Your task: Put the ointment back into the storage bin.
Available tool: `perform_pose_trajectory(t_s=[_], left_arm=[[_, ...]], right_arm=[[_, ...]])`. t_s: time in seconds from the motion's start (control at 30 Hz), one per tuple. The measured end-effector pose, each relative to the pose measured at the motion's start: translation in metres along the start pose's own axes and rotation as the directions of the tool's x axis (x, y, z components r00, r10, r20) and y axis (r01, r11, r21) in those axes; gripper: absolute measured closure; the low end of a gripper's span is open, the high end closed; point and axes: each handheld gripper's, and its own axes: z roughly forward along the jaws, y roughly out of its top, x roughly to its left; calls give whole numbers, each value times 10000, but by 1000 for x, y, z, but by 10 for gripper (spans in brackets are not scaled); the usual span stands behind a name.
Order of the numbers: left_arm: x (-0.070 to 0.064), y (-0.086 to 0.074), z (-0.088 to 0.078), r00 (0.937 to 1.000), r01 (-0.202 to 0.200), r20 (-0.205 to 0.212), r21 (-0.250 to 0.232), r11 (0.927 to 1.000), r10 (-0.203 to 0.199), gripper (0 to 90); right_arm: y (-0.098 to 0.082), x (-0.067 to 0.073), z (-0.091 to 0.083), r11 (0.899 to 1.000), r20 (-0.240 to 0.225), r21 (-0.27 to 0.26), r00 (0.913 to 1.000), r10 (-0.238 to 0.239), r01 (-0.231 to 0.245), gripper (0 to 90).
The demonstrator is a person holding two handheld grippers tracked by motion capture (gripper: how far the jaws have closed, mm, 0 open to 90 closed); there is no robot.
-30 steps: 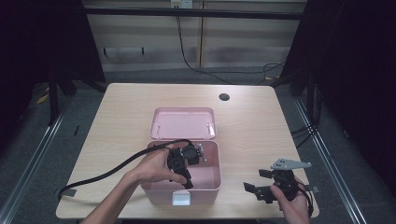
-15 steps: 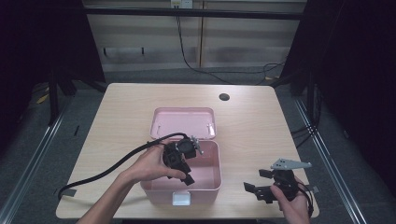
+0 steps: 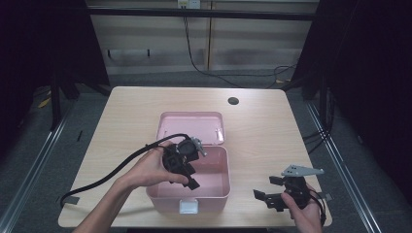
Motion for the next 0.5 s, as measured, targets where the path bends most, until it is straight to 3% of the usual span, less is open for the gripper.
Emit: perform_pose_trajectory(t_s=[0.1, 0.33, 0.43, 0.5], left_arm=[[-2, -2, -4, 9999, -73, 76, -72, 9999, 74, 433], [-7, -7, -19, 9997, -148, -174, -310, 9994, 143, 406], [-6, -11, -28, 9997, -89, -246, -519, 9986, 77, 399], [-3, -18, -33, 9992, 188, -330, -608, 9980, -209, 394]], right_arm=[[0, 0, 0, 10000, 2, -2, 10000, -14, 14, 138], [0, 0, 0, 10000, 3, 19, 10000, 7, -7, 138], [0, 0, 0, 10000, 21, 9, 10000, -4, 4, 138], [0, 0, 0, 10000, 26, 13, 10000, -1, 0, 138]])
